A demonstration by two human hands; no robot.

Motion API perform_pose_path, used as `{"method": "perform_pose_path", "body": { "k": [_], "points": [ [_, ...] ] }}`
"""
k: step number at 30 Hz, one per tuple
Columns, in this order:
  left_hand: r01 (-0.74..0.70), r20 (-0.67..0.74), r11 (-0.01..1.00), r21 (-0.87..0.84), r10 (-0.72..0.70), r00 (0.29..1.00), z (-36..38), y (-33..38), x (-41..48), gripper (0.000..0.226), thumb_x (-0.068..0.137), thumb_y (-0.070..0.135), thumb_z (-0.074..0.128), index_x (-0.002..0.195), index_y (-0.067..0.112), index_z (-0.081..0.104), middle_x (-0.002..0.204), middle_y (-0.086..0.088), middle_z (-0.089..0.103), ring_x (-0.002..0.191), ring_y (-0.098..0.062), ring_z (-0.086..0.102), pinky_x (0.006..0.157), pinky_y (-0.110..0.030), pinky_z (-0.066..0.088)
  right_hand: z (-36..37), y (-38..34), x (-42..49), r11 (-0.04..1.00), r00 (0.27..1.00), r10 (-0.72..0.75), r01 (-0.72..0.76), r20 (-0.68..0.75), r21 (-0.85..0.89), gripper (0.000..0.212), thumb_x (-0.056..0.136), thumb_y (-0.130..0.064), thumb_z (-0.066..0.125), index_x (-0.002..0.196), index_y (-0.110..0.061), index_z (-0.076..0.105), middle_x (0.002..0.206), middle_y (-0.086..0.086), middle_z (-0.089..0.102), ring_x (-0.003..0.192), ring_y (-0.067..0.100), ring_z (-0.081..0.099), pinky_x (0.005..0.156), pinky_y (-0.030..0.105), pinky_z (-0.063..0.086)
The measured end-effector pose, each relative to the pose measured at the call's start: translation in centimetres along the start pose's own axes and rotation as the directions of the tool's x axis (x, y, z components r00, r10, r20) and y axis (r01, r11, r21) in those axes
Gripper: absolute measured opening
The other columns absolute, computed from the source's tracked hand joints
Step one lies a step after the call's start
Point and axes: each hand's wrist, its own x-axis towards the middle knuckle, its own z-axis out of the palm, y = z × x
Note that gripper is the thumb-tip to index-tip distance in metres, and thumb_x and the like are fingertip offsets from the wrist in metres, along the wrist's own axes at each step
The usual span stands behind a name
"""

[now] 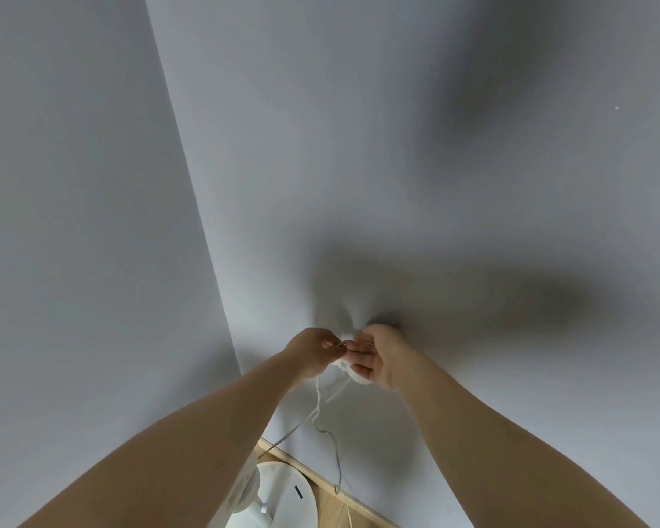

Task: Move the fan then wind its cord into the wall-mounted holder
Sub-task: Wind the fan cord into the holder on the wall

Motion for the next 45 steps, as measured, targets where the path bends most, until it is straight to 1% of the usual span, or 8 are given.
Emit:
{"method": "perform_pose_path", "body": {
  "k": [5,11,16,23,32,39,42,45],
  "points": [
    [-0.042,-0.216,0.923,0.382,0.133,0.967,-1.5,-0.9,0.5,0.027,0.095,0.027,0.049,0.11,0.015,0.068,0.118,-0.01,0.057,0.11,-0.028,0.057,0.092,-0.032,0.045,0.2,0.7,0.8,0.987,0.997,-0.024,0.012,-0.077,-0.16,0.021,0.09,-0.017,0.045,0.071,-0.015,0.054,0.067,-0.002,0.059,0.056,0.014,0.052,0.057,0.022,0.038],
    [0.019,-0.309,0.92,0.392,0.112,0.944,-0.8,-1.6,2.3,0.028,0.097,0.019,0.043,0.11,0.013,0.068,0.112,-0.01,0.062,0.104,-0.028,0.06,0.076,-0.026,0.04,-1.5,2.2,1.5,0.981,0.994,0.001,-0.021,-0.107,-0.194,0.023,0.09,-0.014,0.042,0.07,-0.015,0.051,0.067,0.0,0.059,0.056,0.015,0.053,0.061,0.024,0.036],
    [0.129,-0.263,0.932,0.338,-0.039,0.964,0.2,-3.2,3.6,0.034,0.097,0.017,0.039,0.122,0.017,0.062,0.126,-0.007,0.063,0.12,-0.025,0.055,0.091,-0.028,0.044,-2.0,3.1,2.1,0.98,0.992,0.041,-0.064,-0.122,-0.186,0.024,0.091,-0.015,0.044,0.07,-0.015,0.054,0.068,-0.001,0.06,0.058,0.015,0.053,0.059,0.023,0.038],
    [0.211,-0.061,0.959,0.189,-0.203,0.977,1.9,-5.2,5.3,0.092,0.071,0.083,0.036,0.142,0.023,0.04,0.149,-0.005,0.041,0.139,-0.023,0.037,0.109,-0.043,0.039,-2.6,4.2,3.1,0.984,0.986,0.091,-0.111,-0.14,-0.142,0.021,0.094,-0.017,0.044,0.078,-0.013,0.057,0.072,0.002,0.062,0.065,0.016,0.056,0.06,0.024,0.041],
    [0.293,0.003,0.922,0.253,-0.304,0.953,3.5,-4.7,5.4,0.078,0.089,0.067,0.029,0.134,0.007,0.048,0.136,-0.013,0.054,0.126,-0.03,0.05,0.104,-0.036,0.042,-2.9,5.3,3.0,0.987,0.984,0.085,-0.105,-0.158,-0.122,0.024,0.092,-0.013,0.045,0.069,-0.011,0.054,0.069,0.003,0.058,0.063,0.016,0.053,0.068,0.028,0.042],
    [0.475,0.23,0.835,-0.276,-0.423,0.876,4.2,-4.3,5.0,0.071,0.094,0.057,0.034,0.128,-0.003,0.05,0.113,-0.014,0.062,0.116,-0.027,0.058,0.101,-0.038,0.044,-3.3,6.0,3.0,0.973,0.977,0.154,-0.176,-0.148,-0.149,0.023,0.093,-0.01,0.044,0.072,-0.01,0.053,0.076,0.004,0.056,0.071,0.018,0.05,0.064,0.026,0.038],
    [0.513,0.329,0.776,-0.368,-0.407,0.852,4.4,-4.0,4.8,0.071,0.097,0.055,0.027,0.131,-0.003,0.05,0.13,-0.017,0.06,0.126,-0.028,0.053,0.105,-0.039,0.04,-3.3,6.1,3.1,0.941,0.983,0.108,-0.148,-0.145,-0.305,0.018,0.094,-0.01,0.044,0.102,-0.006,0.059,0.093,0.007,0.053,0.086,0.019,0.048,0.073,0.03,0.039],
    [0.54,0.372,0.724,-0.43,-0.403,0.836,4.6,-3.9,4.8,0.074,0.097,0.055,0.024,0.124,-0.006,0.055,0.129,-0.018,0.061,0.125,-0.028,0.054,0.104,-0.039,0.04,-3.6,7.2,3.7,0.863,0.999,0.027,-0.032,-0.017,-0.505,0.044,0.097,-0.01,0.039,0.14,-0.011,0.041,0.123,0.009,0.055,0.103,0.018,0.051,0.083,0.025,0.04]
  ]
}}
